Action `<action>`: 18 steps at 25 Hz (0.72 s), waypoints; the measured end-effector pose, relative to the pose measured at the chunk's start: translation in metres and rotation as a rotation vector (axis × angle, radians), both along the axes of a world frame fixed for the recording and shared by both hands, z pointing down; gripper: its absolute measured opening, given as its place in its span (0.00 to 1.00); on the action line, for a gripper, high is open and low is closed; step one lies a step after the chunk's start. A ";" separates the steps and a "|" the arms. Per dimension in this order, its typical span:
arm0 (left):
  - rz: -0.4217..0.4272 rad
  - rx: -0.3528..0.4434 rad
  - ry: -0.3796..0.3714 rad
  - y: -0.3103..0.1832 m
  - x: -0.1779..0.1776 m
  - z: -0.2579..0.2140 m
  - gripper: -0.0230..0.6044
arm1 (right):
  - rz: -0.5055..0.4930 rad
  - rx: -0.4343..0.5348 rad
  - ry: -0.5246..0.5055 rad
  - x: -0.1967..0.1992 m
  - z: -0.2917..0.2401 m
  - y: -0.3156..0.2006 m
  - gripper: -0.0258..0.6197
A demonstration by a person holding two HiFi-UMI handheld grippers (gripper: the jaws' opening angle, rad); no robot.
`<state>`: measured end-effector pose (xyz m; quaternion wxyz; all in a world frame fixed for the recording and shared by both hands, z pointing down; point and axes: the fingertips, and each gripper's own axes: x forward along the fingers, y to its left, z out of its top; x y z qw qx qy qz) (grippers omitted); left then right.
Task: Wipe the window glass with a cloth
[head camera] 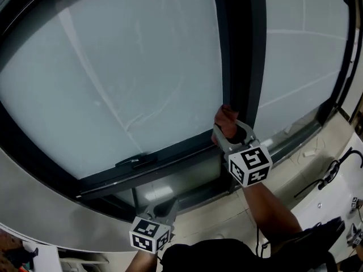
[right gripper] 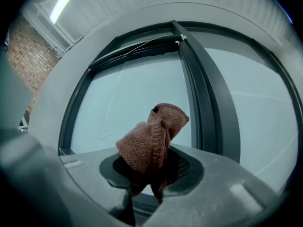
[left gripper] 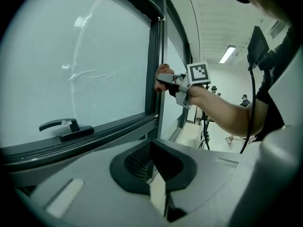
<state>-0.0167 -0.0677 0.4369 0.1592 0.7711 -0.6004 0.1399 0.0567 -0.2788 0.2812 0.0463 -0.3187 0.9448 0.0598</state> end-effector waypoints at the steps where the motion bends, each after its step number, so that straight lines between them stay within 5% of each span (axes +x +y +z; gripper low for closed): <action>1: 0.008 -0.012 0.000 -0.006 -0.001 0.001 0.06 | 0.023 0.013 -0.001 -0.003 -0.010 -0.011 0.21; 10: 0.163 -0.044 -0.013 -0.070 -0.028 0.005 0.06 | 0.197 0.145 0.010 -0.027 -0.084 -0.075 0.21; 18: 0.381 -0.035 -0.024 -0.086 -0.060 0.005 0.06 | 0.435 0.250 0.175 -0.047 -0.121 -0.115 0.21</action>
